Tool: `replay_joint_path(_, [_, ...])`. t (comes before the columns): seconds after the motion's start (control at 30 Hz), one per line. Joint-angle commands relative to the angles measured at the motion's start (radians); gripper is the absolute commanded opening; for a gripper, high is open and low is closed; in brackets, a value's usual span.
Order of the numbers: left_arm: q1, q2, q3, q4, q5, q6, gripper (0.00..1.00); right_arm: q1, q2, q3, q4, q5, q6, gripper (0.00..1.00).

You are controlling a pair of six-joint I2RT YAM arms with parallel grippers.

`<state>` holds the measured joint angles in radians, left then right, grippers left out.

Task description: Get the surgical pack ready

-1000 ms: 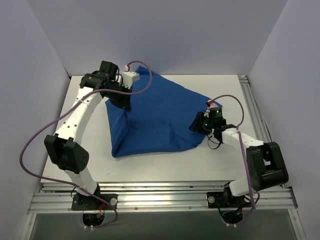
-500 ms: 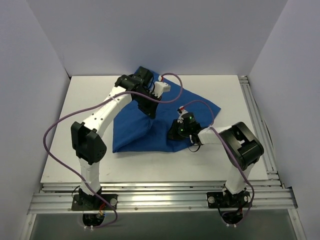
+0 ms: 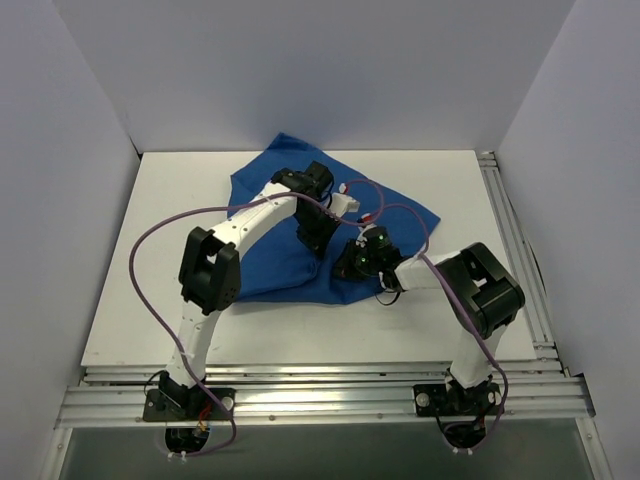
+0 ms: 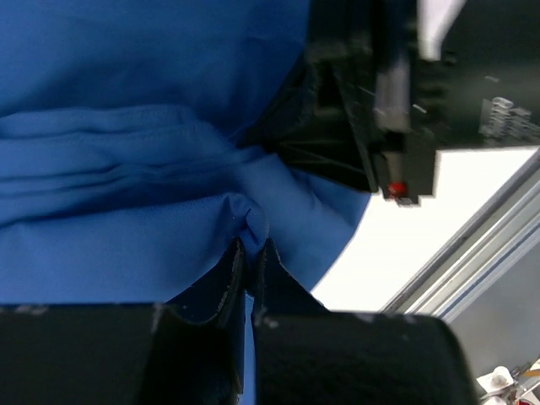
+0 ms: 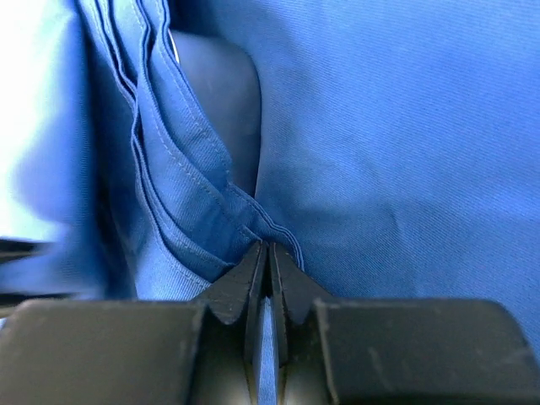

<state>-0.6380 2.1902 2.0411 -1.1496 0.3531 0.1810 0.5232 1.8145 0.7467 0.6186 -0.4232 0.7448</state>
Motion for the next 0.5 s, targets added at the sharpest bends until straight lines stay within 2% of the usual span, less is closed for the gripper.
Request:
replay_joint_path(0.0, [-0.02,0.04,0.05,0.045,0.084,0.029,0.02,0.0,-0.029,-0.01,0.05,-0.003,0.045,0.02])
replay_joint_path(0.1, [-0.028,0.074,0.042,0.025,0.101,0.052,0.09,-0.002,-0.035,-0.013,0.053,-0.005,0.062,0.04])
replay_joint_path(0.13, [-0.029,0.075,0.033,0.028,0.101,0.06,0.2,-0.003,-0.046,-0.02,0.047,0.001,0.067,0.07])
replay_joint_path(0.23, [-0.028,0.057,-0.002,0.05,0.101,0.074,0.37,-0.014,-0.095,-0.029,0.027,0.015,0.068,0.09])
replay_joint_path(0.27, [-0.028,0.039,-0.012,0.059,0.112,0.077,0.47,-0.018,-0.112,-0.033,0.003,0.03,0.062,0.13])
replay_joint_path(0.47, [-0.029,-0.01,0.011,0.039,0.155,0.117,0.63,-0.06,-0.216,-0.026,-0.146,0.083,-0.013,0.17])
